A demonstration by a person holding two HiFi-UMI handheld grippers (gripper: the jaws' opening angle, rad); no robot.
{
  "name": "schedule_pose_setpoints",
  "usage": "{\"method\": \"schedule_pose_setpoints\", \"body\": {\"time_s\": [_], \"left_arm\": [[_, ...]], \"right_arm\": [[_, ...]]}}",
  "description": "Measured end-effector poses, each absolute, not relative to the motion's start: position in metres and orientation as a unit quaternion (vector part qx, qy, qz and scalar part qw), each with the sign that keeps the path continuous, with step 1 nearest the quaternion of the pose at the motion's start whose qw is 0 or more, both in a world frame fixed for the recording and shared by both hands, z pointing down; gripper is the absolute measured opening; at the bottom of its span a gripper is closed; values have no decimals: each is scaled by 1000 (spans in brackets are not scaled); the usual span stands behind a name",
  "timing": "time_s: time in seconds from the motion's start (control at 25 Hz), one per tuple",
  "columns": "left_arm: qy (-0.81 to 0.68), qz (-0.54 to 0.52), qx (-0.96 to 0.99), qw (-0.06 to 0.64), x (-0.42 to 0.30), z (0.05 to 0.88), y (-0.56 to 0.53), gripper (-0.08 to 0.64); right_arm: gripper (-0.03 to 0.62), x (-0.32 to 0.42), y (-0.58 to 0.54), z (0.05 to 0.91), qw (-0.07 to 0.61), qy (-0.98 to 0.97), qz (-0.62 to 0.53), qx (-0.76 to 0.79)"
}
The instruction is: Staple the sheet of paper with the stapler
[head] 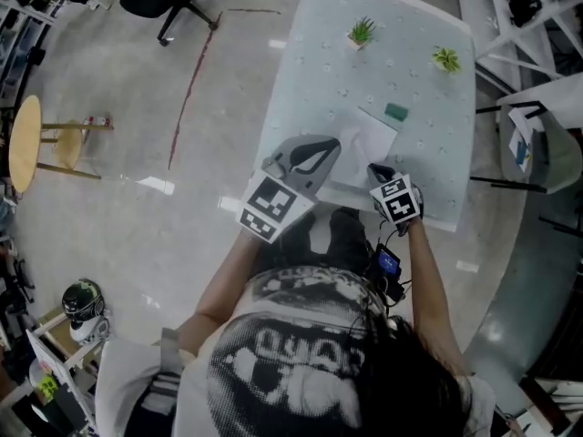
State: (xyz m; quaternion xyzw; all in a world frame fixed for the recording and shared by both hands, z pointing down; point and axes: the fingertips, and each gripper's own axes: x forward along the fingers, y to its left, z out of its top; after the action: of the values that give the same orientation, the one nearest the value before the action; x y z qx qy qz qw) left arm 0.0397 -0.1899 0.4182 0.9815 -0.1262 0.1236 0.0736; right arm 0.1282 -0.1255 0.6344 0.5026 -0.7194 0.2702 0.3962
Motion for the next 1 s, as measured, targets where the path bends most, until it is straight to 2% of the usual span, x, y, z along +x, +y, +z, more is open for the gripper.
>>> {"method": "schedule_pose_setpoints", "body": {"time_s": [0.6, 1.0], "left_arm": [[-233, 118, 962, 82, 135, 414, -144, 5], [-296, 121, 944, 80, 159, 416, -123, 5]], "right_arm": [[3, 230, -89, 624, 480, -796, 171, 327], [3, 268, -90, 632, 503, -815, 122, 260]]}}
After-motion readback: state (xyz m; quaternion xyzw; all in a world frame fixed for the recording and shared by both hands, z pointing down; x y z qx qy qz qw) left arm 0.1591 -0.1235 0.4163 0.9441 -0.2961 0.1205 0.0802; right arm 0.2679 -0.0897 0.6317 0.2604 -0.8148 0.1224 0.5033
